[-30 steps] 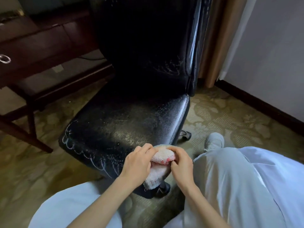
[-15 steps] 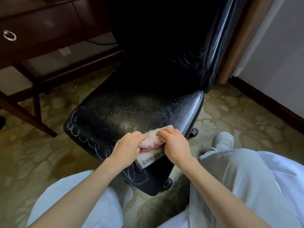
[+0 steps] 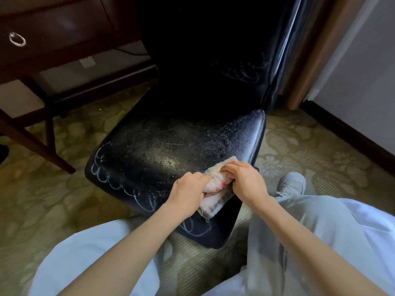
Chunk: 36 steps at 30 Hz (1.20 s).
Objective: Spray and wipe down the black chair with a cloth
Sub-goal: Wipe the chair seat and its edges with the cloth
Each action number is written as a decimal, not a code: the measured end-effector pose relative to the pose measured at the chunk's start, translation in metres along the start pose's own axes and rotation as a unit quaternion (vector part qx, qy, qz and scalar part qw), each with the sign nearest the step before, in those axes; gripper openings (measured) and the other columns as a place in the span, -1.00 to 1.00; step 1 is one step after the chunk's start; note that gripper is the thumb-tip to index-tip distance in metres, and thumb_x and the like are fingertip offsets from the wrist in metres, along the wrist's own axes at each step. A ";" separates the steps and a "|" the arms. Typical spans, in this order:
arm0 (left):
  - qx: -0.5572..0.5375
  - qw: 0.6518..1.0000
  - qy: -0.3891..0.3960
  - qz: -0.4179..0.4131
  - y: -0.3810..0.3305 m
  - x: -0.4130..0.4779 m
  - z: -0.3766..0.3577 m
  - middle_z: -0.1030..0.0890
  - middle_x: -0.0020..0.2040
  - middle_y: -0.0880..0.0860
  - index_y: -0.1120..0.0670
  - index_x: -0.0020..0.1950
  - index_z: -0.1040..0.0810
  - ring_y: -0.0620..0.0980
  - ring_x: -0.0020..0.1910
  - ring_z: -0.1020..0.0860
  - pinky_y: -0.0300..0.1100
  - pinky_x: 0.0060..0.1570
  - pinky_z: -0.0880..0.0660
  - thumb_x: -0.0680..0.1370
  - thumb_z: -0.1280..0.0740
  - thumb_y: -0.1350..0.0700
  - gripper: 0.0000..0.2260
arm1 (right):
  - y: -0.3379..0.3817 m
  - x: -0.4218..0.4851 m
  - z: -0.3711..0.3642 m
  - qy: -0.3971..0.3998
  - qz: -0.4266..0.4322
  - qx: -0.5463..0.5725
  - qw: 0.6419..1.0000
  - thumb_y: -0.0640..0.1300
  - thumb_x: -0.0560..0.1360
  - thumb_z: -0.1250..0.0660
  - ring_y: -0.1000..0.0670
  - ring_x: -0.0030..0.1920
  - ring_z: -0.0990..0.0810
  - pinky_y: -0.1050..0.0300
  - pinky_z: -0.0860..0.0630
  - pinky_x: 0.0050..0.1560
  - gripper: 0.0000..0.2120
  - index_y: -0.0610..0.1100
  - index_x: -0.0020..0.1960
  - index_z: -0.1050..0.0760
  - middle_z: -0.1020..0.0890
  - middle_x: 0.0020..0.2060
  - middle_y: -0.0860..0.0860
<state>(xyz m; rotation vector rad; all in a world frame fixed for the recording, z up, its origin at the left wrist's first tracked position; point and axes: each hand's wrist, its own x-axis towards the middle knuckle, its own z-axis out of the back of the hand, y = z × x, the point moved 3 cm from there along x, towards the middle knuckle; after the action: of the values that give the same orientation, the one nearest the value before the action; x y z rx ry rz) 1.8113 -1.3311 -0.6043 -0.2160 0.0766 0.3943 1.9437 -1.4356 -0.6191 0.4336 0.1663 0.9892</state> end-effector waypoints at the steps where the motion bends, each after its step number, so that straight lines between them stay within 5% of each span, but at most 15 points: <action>1: 0.001 1.000 -0.001 0.001 -0.004 0.002 0.000 -0.47 0.26 -0.04 -0.04 0.42 -0.36 0.02 0.16 -0.44 -0.13 0.08 -0.43 0.58 -0.27 0.11 -0.59 | -0.002 0.001 0.002 -0.002 0.000 -0.002 1.000 -0.44 0.38 -0.15 -0.08 0.14 -0.51 -0.05 -0.55 -0.04 -0.50 0.00 0.14 -0.57 -0.60 0.08 0.08; 14: 0.013 0.998 -0.049 0.040 -0.054 0.056 -0.006 -0.49 0.14 0.01 0.02 0.27 -0.38 0.04 0.08 -0.44 -0.16 -0.17 -0.28 0.57 -0.27 0.18 -0.72 | -0.054 0.048 0.027 -0.012 0.010 -0.036 0.999 -0.44 0.35 -0.20 -0.11 0.02 -0.55 -0.04 -0.56 -0.17 -0.55 0.00 0.03 -0.62 -0.64 -0.02 0.04; 25: 0.052 0.995 -0.076 0.027 -0.057 0.137 0.009 -0.44 0.21 0.03 0.00 0.34 -0.34 0.10 0.15 -0.44 -0.09 -0.15 -0.32 0.57 -0.26 0.18 -0.65 | -0.097 0.090 0.055 -0.062 0.055 -0.071 0.994 -0.41 0.35 -0.26 -0.17 0.00 -0.54 -0.09 -0.58 -0.17 -0.58 -0.04 0.07 -0.60 -0.63 0.01 0.01; 29: 0.059 0.996 -0.064 -0.010 -0.028 0.126 0.016 -0.44 0.22 -0.05 -0.12 0.43 -0.30 0.05 0.13 -0.45 -0.12 -0.16 -0.35 0.54 -0.27 0.17 -0.52 | -0.089 0.078 0.046 -0.025 0.107 -0.075 0.991 -0.37 0.35 -0.26 -0.19 -0.01 -0.55 -0.13 -0.56 -0.11 -0.58 -0.05 0.13 -0.58 -0.62 0.01 -0.02; 31: 0.050 0.995 -0.078 -0.042 -0.017 0.109 0.019 -0.48 0.16 -0.06 -0.11 0.40 -0.37 0.06 0.03 -0.49 -0.10 -0.21 -0.42 0.46 -0.36 0.20 -0.47 | -0.077 0.070 0.037 -0.009 0.114 -0.068 0.991 -0.27 0.40 -0.17 -0.17 0.02 -0.54 -0.13 -0.56 -0.09 -0.60 -0.03 0.16 -0.55 -0.61 0.04 -0.01; 34: 0.072 0.989 -0.105 -0.077 -0.003 0.079 0.019 -0.56 -0.17 -0.06 -0.04 0.10 -0.59 0.01 -0.37 -0.50 -0.19 -0.59 -0.37 0.09 -0.58 0.26 -0.39 | -0.053 0.053 0.025 -0.004 0.122 -0.046 0.991 -0.10 0.41 0.03 -0.14 0.01 -0.54 -0.08 -0.57 -0.07 -0.52 -0.01 0.18 -0.54 -0.60 0.06 0.02; 36: 0.081 0.989 -0.102 -0.073 0.008 0.056 0.015 -0.56 -0.21 -0.08 -0.04 0.05 -0.60 -0.02 -0.42 -0.48 -0.22 -0.63 -0.34 0.02 -0.58 0.26 -0.37 | -0.034 0.037 0.017 0.004 0.133 -0.029 0.991 -0.10 0.40 0.04 -0.13 0.01 -0.54 -0.05 -0.56 -0.06 -0.51 -0.03 0.18 -0.54 -0.60 0.05 0.02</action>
<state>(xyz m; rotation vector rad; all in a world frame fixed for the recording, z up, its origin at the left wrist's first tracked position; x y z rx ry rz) 1.8604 -1.3001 -0.5977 -0.0202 -0.1074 0.2606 1.9964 -1.4255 -0.6158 0.4050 0.0878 1.2543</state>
